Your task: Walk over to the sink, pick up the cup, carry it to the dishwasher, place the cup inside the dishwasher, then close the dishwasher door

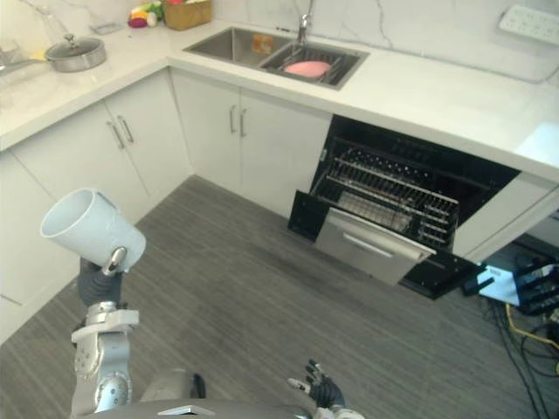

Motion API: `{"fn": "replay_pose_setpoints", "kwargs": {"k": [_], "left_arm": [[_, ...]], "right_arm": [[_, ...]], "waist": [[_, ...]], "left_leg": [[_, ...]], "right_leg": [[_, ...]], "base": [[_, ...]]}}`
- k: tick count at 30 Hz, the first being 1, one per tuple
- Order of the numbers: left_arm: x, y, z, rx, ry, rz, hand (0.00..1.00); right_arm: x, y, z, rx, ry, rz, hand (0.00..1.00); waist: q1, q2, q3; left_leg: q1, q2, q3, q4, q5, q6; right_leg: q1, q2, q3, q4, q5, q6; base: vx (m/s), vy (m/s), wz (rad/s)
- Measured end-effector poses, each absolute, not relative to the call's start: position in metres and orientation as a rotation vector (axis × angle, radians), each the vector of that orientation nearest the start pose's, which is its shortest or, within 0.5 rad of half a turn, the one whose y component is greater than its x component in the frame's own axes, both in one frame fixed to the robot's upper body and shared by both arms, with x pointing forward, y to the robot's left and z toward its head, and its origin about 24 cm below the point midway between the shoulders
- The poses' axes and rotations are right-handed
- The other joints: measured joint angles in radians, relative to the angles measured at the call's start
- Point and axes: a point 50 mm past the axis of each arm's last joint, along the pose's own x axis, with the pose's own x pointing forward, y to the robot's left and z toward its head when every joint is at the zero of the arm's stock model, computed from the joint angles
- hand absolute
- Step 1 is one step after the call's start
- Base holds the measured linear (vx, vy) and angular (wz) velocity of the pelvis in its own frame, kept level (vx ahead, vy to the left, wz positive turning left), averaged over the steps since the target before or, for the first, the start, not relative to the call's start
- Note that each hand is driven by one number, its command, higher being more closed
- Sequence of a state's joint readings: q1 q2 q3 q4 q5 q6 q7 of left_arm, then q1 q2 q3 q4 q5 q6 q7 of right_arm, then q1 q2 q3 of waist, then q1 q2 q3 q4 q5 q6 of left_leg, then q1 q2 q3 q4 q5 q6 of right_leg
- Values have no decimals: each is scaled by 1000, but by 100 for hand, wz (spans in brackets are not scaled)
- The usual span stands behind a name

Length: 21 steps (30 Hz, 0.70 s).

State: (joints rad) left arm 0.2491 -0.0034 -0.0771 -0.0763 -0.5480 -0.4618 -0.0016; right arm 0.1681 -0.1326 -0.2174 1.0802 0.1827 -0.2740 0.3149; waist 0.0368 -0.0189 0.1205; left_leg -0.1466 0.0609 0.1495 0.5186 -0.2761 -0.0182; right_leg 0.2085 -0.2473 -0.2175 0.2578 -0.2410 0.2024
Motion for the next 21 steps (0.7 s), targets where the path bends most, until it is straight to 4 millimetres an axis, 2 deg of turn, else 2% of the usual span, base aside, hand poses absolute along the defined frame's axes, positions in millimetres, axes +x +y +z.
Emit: {"fn": "replay_pose_setpoints", "kwargs": {"k": [1,2,3,4,5,6,7,8,9,10,12,13,14,15,16,18,19,21], "left_arm": [[203,159,47,-547,-294,109,100],[205,155,51,-552,-301,83,100],[210,148,58,-550,-321,33,100],[212,144,60,-545,-318,4,100],[215,136,64,-534,-314,-52,100],[218,135,68,-519,-327,-67,100],[220,134,70,-515,-332,-71,100],[224,132,73,-518,-338,-77,100],[226,132,75,-518,-340,-76,100],[227,131,74,-518,-336,-75,100],[228,126,68,-520,-305,-87,100],[227,123,66,-520,-292,-95,100],[227,119,62,-520,-272,-109,100],[227,113,56,-538,-245,-111,100],[227,110,58,-543,-251,-129,100],[227,113,60,-539,-273,-141,100],[227,116,61,-536,-284,-137,100],[227,120,68,-529,-325,-143,100]], "right_arm": [[68,-227,-152,257,893,-176,0],[65,-229,-152,266,896,-198,0],[57,-233,-152,284,895,-241,0],[52,-234,-152,289,893,-260,0],[43,-233,-152,308,878,-298,0],[39,-231,-152,313,867,-312,0],[38,-230,-152,313,859,-314,0],[37,-227,-151,316,842,-322,0],[37,-227,-150,325,821,-340,0],[38,-226,-150,331,812,-348,0],[46,-219,-148,345,772,-372,0],[47,-218,-147,348,763,-377,0],[44,-213,-148,359,764,-387,0],[50,-219,-145,355,736,-411,0],[55,-223,-143,349,713,-433,0],[67,-229,-138,349,664,-456,0],[70,-232,-136,360,642,-487,0],[75,-235,-133,371,623,-533,0]], "waist": [[0,-5,0],[0,-10,2],[-7,-31,11],[-14,-37,6],[-37,-20,-4],[-56,-20,-3],[-63,-20,-3],[-72,-22,-3],[-80,-16,-6],[-82,-16,-6],[-97,-11,3],[-98,-14,6],[-97,-40,2],[-105,2,11],[-94,19,8],[-84,14,10],[-79,17,11],[-77,15,13]], "left_leg": [[37,-27,8,-8,-18,19],[67,-44,13,-19,-27,26],[123,-83,9,-45,-50,44],[153,-100,-8,-62,-60,56],[215,-118,-39,-110,-62,73],[279,-121,-65,-157,-61,79],[307,-121,-78,-182,-57,80],[351,-117,-95,-234,-39,73],[377,-106,-109,-277,-36,71],[387,-98,-117,-295,-36,70],[450,-46,-127,-345,-47,44],[467,-37,-123,-345,-54,34],[492,-35,-107,-330,-77,11],[519,13,-74,-314,-102,-17],[520,28,-28,-311,-83,-26],[561,3,49,-353,-3,-36],[591,-7,90,-364,26,-41],[616,-8,133,-305,36,-40]], "right_leg": [[-55,-48,17,173,-5,11],[-94,-73,35,283,4,15],[-174,-130,71,504,86,-3],[-206,-149,84,591,165,-22],[-261,-167,108,732,285,-67],[-312,-170,105,832,219,-110],[-338,-165,94,861,181,-136],[-396,-141,80,873,119,-156],[-454,-87,78,822,74,-154],[-480,-53,78,777,54,-150],[-529,97,58,531,15,-133],[-528,128,42,456,23,-136],[-508,165,5,266,126,-172],[-464,199,-68,258,149,-254],[-462,199,-126,267,143,-285],[-469,146,-285,326,96,-362],[-438,137,-349,327,48,-393],[-396,157,-329,323,-20,-378]], "base": [[307,184,8],[286,211,7],[193,163,14],[272,180,46],[303,144,62],[338,120,61],[342,68,51],[340,-1,52],[345,-39,51],[357,-105,47],[543,-203,37],[636,-246,23],[553,-196,14],[555,-184,-11],[496,-186,-37],[433,-229,-65],[400,-223,-68],[347,-168,-75]]}}
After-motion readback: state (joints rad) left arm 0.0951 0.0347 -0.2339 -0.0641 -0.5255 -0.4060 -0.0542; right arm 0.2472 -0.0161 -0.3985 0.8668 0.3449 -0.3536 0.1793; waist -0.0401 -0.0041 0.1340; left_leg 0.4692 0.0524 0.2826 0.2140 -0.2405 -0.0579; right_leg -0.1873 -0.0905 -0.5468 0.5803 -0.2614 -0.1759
